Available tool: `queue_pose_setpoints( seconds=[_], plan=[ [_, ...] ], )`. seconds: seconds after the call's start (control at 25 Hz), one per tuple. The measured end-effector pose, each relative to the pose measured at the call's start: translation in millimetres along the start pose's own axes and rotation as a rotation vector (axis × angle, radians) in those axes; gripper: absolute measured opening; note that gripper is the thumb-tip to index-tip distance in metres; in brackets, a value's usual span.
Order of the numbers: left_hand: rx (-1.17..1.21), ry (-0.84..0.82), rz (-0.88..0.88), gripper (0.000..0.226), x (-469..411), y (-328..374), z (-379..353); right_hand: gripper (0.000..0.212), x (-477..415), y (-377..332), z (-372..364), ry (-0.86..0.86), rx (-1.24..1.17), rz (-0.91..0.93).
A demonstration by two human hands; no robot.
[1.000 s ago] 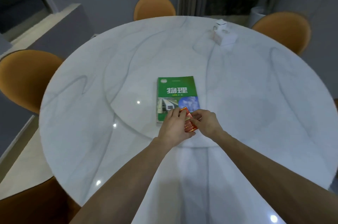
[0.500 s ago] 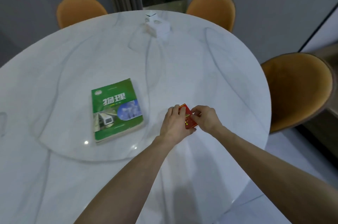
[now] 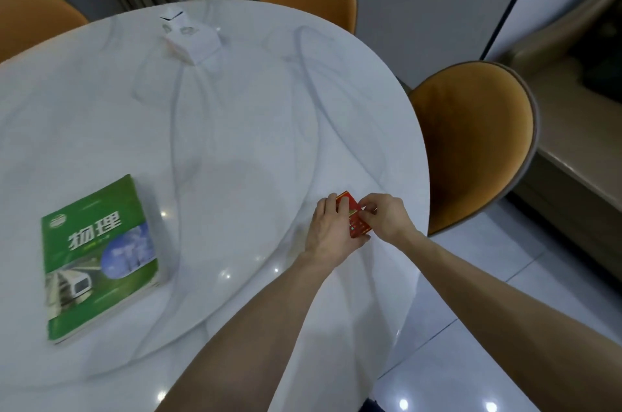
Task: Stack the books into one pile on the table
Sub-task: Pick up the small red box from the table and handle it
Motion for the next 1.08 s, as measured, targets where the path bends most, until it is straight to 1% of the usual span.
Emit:
queue_pose_setpoints(
  seconds=[0.2, 0.4, 0.64, 0.76, 0.88, 0.96, 1.08],
  plan=[
    [0.019, -0.043, -0.005, 0.082, -25, 27, -42, 0.024, -33, 43, 13, 0.017, 0.037, -0.062],
    [0.009, -0.055, -0.037, 0.079, -44, 39, -66, 0.024, -53, 67, 17, 0.025, 0.050, -0.088],
    [-0.025, -0.014, 0.003, 0.078, -58, 43, -74, 0.023, -74, 70, 20, 0.046, 0.059, -0.071],
    [-0.042, -0.002, 0.009, 0.078, -58, 44, -73, 0.024, -75, 70, 19, 0.030, 0.068, -0.071],
    [-0.055, -0.006, 0.003, 0.079, -59, 44, -74, 0.024, -76, 70, 18, 0.034, 0.074, -0.075],
    [-0.065, -0.040, 0.007, 0.081, -59, 44, -73, 0.024, -77, 70, 18, 0.023, 0.072, -0.079],
    [-0.064, -0.062, 0.001, 0.082, -59, 44, -64, 0.028, -78, 67, 23, -0.003, 0.070, -0.123]
  ],
)
Point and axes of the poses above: each hand's wrist, its own x-axis away from the middle knuckle, its own z-axis out of the back of the hand, y = z × x, the point moved 2 cm from there along -x, towards the middle knuckle, and after that the axes turned 7 degrees about y, right-handed, at the moved point
